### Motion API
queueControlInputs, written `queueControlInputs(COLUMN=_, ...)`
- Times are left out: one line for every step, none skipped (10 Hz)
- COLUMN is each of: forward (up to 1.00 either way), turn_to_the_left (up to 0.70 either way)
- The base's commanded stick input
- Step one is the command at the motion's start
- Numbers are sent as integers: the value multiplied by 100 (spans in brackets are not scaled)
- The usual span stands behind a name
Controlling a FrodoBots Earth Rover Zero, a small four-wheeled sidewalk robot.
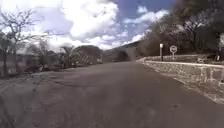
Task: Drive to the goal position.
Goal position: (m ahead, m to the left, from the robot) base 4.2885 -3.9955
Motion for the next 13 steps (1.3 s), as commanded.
queueControlInputs(forward=70, turn_to_the_left=0)
queueControlInputs(forward=70, turn_to_the_left=0)
queueControlInputs(forward=70, turn_to_the_left=0)
queueControlInputs(forward=70, turn_to_the_left=0)
queueControlInputs(forward=70, turn_to_the_left=0)
queueControlInputs(forward=70, turn_to_the_left=0)
queueControlInputs(forward=70, turn_to_the_left=0)
queueControlInputs(forward=70, turn_to_the_left=-17)
queueControlInputs(forward=70, turn_to_the_left=-5)
queueControlInputs(forward=70, turn_to_the_left=0)
queueControlInputs(forward=70, turn_to_the_left=0)
queueControlInputs(forward=70, turn_to_the_left=0)
queueControlInputs(forward=70, turn_to_the_left=0)
